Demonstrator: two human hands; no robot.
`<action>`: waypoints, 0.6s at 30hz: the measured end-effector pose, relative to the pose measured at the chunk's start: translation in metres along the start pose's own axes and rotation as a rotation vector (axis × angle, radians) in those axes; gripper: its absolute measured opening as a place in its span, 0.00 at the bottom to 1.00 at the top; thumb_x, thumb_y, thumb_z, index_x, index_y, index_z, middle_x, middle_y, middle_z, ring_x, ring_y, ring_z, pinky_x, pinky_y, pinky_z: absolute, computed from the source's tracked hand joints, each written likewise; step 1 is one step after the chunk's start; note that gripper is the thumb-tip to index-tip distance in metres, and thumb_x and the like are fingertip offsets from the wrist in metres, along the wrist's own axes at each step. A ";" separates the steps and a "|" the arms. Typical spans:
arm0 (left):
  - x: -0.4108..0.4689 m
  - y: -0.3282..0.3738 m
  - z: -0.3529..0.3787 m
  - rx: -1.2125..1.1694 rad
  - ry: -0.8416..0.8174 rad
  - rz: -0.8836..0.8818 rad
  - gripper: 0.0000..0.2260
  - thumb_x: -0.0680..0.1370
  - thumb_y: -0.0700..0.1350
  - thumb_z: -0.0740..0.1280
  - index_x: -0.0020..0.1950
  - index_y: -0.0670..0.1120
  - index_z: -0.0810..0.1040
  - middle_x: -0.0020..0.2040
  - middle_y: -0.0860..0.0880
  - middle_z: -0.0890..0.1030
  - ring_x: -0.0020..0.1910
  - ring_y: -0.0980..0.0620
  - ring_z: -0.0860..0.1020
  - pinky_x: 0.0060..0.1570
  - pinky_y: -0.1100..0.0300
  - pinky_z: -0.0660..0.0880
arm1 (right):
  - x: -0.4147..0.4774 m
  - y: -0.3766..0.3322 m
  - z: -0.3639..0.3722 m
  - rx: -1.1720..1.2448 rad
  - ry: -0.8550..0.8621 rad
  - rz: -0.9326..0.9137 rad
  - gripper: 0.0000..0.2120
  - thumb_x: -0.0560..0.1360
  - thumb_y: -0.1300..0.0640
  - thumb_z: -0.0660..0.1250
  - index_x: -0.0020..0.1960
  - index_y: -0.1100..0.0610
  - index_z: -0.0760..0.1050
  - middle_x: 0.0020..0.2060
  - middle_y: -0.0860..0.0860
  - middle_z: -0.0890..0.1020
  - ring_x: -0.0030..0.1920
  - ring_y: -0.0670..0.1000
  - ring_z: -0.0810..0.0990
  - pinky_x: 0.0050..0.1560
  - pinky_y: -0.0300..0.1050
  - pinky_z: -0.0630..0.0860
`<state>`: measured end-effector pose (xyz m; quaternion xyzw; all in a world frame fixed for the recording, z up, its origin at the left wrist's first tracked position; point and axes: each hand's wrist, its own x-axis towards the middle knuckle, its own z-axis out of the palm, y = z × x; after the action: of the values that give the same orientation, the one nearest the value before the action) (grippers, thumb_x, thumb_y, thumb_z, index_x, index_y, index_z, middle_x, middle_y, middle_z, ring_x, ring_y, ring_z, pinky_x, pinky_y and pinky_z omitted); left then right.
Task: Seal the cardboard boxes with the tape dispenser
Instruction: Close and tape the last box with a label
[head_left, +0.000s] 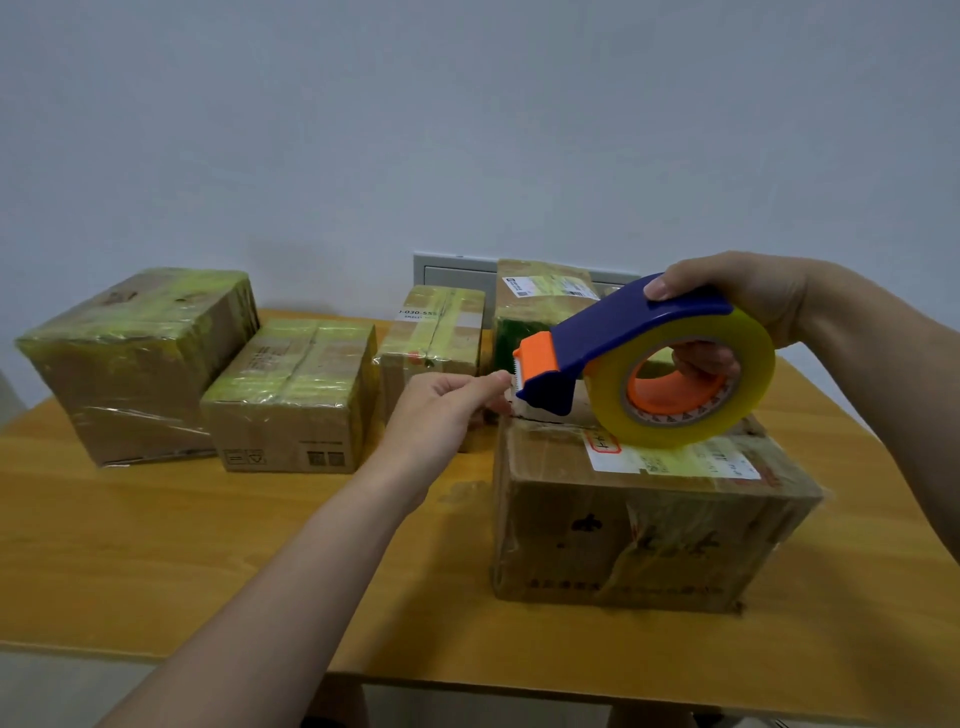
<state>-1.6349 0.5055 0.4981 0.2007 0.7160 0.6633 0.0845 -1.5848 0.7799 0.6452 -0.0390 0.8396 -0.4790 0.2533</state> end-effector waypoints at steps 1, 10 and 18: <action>0.001 0.002 0.001 0.019 -0.015 -0.037 0.15 0.81 0.55 0.69 0.39 0.52 0.89 0.45 0.53 0.88 0.54 0.50 0.83 0.58 0.52 0.76 | 0.000 -0.001 0.001 -0.007 -0.003 0.004 0.27 0.59 0.32 0.78 0.38 0.56 0.86 0.22 0.55 0.77 0.21 0.51 0.75 0.27 0.43 0.76; 0.002 0.013 -0.004 -0.008 -0.083 -0.208 0.12 0.75 0.56 0.75 0.50 0.48 0.90 0.55 0.45 0.86 0.59 0.44 0.79 0.52 0.51 0.75 | 0.001 -0.007 0.000 0.002 0.039 0.035 0.35 0.56 0.33 0.81 0.48 0.61 0.86 0.24 0.58 0.78 0.22 0.53 0.77 0.28 0.44 0.78; 0.003 0.028 -0.003 0.144 -0.110 -0.173 0.09 0.82 0.47 0.69 0.50 0.49 0.89 0.48 0.51 0.87 0.50 0.54 0.78 0.54 0.51 0.70 | -0.012 -0.012 -0.001 0.018 -0.031 0.031 0.27 0.62 0.35 0.79 0.47 0.58 0.86 0.28 0.58 0.82 0.27 0.55 0.81 0.33 0.47 0.80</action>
<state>-1.6339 0.5054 0.5259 0.1801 0.7705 0.5886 0.1659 -1.5770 0.7781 0.6604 -0.0313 0.8316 -0.4820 0.2741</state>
